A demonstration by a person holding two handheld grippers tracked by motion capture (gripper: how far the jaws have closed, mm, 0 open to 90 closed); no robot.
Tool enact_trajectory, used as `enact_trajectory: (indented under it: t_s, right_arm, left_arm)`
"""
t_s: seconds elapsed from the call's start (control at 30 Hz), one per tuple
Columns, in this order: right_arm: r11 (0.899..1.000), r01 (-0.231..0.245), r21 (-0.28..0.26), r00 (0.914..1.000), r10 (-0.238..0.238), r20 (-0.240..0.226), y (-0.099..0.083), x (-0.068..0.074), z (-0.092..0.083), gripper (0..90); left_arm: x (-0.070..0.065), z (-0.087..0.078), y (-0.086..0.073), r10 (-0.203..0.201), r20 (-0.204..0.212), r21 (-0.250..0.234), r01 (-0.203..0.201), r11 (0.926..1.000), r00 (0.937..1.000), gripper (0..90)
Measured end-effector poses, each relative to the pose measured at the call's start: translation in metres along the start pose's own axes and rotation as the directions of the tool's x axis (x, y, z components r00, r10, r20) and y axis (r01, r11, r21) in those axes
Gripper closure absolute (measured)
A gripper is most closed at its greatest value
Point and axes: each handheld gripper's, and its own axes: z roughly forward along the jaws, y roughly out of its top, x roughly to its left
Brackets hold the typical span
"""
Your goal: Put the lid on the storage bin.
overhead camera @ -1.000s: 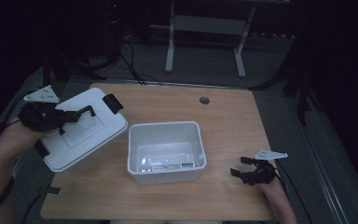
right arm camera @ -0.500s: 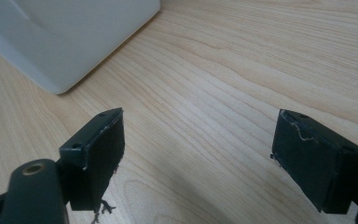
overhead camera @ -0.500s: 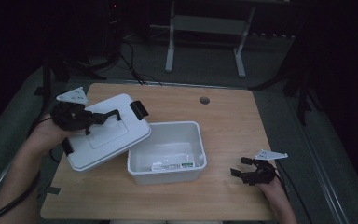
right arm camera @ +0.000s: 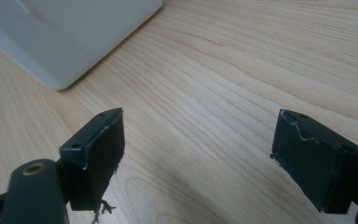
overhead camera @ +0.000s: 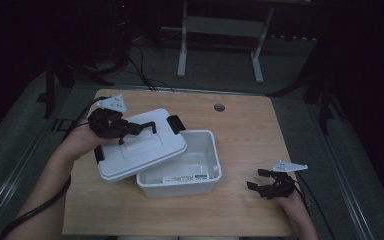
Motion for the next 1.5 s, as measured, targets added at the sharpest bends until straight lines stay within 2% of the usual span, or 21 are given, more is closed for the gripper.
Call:
enact_trajectory:
  t_s: [0.17, 0.3, 0.43, 0.63, 0.83, 1.03, 1.17, 1.33, 1.5]
  right_arm:
    - [1.0, 0.007, 0.004, 1.0, -0.007, -0.002, 0.0, 0.001, 0.001, 16.8]
    - [1.0, 0.009, 0.005, 1.0, -0.009, -0.001, 0.0, 0.001, 0.001, 16.8]
    - [1.0, 0.01, 0.0, 0.9999, -0.01, -0.005, 0.0, 0.001, 0.0, 16.8]
    - [1.0, 0.008, 0.0, 1.0, -0.008, -0.005, 0.0, 0.001, 0.0, 16.8]
    - [1.0, 0.011, 0.004, 0.9999, -0.011, -0.006, 0.0, 0.001, 0.001, 16.8]
    - [1.0, 0.005, 0.002, 1.0, -0.005, -0.008, -0.001, 0.001, 0.0, 16.8]
    - [1.0, 0.004, 0.005, 0.9999, -0.004, -0.01, -0.001, 0.0, 0.0, 16.8]
    - [1.0, 0.004, 0.007, 0.9999, -0.004, -0.011, -0.002, 0.0, 0.001, 16.8]
    - [1.0, 0.002, 0.006, 0.9999, -0.002, -0.011, -0.002, 0.0, 0.001, 16.8]
  left_arm:
    - [-0.007, 0.013, 0.015, 0.043, 0.043, -0.009, -0.043, 0.999, 0.9981, 83.3]
    - [-0.012, 0.022, 0.024, 0.076, 0.088, -0.028, -0.073, 0.9969, 0.9932, 83.3]
    - [-0.017, 0.031, 0.032, 0.094, 0.109, -0.039, -0.09, 0.9952, 0.9896, 83.3]
    - [-0.028, 0.046, 0.043, 0.134, 0.158, -0.032, -0.13, 0.9909, 0.9784, 83.2]
    - [-0.037, 0.061, 0.048, 0.165, 0.176, -0.009, -0.166, 0.9861, 0.9705, 83.2]
    - [-0.039, 0.074, 0.048, 0.171, 0.204, 0.0, -0.175, 0.9846, 0.964, 83.2]
    - [-0.039, 0.078, 0.047, 0.167, 0.209, 0.0, -0.17, 0.9854, 0.9637, 83.2]
    - [-0.039, 0.08, 0.046, 0.162, 0.227, -0.01, -0.164, 0.9864, 0.9604, 83.2]
    - [-0.038, 0.079, 0.045, 0.157, 0.225, -0.003, -0.16, 0.987, 0.9617, 83.2]
